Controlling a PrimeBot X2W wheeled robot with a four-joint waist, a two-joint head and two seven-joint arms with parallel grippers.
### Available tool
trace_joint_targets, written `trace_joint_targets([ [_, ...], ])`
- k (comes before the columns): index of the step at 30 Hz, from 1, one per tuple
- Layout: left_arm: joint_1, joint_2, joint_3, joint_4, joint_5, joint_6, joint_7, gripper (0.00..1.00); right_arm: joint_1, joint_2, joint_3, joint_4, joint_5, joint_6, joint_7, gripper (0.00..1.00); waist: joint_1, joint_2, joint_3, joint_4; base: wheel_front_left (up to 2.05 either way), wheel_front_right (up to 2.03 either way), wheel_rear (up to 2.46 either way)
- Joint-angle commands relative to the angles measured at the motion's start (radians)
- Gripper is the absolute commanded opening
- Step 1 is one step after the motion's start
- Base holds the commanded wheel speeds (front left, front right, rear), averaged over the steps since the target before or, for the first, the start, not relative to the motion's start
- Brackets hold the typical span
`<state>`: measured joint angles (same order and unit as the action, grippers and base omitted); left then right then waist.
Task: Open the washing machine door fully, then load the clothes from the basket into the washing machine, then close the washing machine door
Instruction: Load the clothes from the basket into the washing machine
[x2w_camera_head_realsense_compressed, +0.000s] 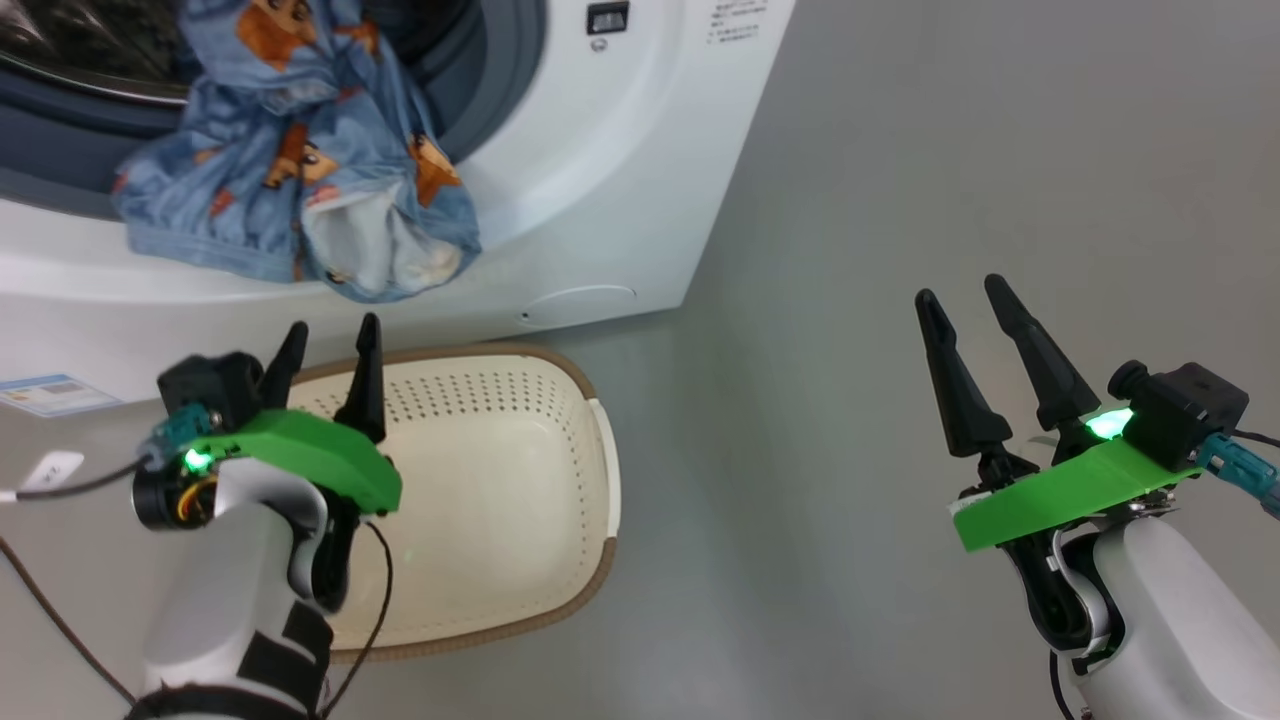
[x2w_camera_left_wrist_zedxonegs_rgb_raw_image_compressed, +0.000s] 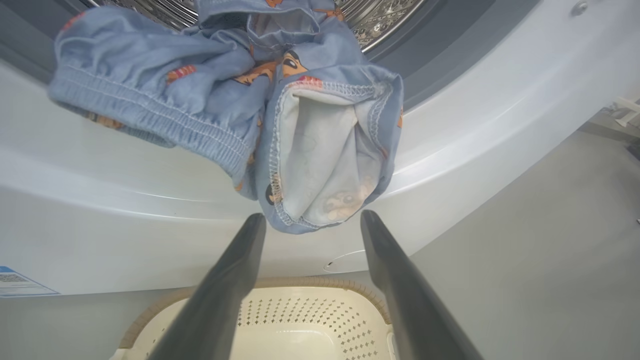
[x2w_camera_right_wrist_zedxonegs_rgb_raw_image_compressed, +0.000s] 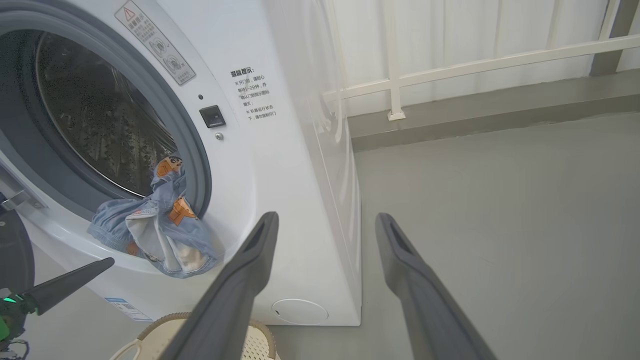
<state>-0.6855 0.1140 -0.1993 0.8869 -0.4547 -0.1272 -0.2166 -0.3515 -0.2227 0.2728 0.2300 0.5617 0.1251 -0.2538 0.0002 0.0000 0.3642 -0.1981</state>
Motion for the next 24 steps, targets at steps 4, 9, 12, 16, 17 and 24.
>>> trace_joint_targets([
  [4,-0.094,0.033,-0.011,0.049,-0.026,-0.003,0.007,1.0,-0.023,0.004,0.007,-0.035,-0.008,0.006,-0.008,1.0,-0.0002,0.0,0.078,-0.054,0.0,0.0,0.0],
  [9,-0.183,0.046,-0.033,0.124,-0.059,-0.003,0.011,1.0,-0.04,0.02,0.005,-0.043,-0.011,0.006,-0.008,1.0,-0.0002,0.0,0.128,-0.079,0.0,0.0,0.0],
  [12,-0.228,0.049,-0.031,0.175,-0.086,-0.003,0.021,1.0,-0.048,0.029,0.006,-0.046,-0.014,0.006,-0.008,1.0,-0.0002,0.0,0.149,-0.093,0.0,0.0,0.0],
  [16,-0.28,0.049,-0.027,0.225,-0.124,-0.003,0.037,1.0,-0.054,0.037,0.004,-0.049,-0.016,0.006,-0.008,1.0,-0.0002,0.0,0.168,-0.107,0.0,0.0,0.0],
  [17,-0.293,0.049,-0.025,0.235,-0.133,-0.003,0.037,1.0,-0.055,0.037,0.003,-0.049,-0.016,0.006,-0.008,1.0,-0.0002,0.0,0.171,-0.108,0.0,0.0,0.0],
  [24,-0.373,0.048,-0.012,0.296,-0.169,-0.003,0.04,1.0,-0.061,0.043,0.002,-0.052,-0.019,0.006,-0.008,1.0,-0.0002,0.0,0.193,-0.115,0.0,0.0,0.0],
])
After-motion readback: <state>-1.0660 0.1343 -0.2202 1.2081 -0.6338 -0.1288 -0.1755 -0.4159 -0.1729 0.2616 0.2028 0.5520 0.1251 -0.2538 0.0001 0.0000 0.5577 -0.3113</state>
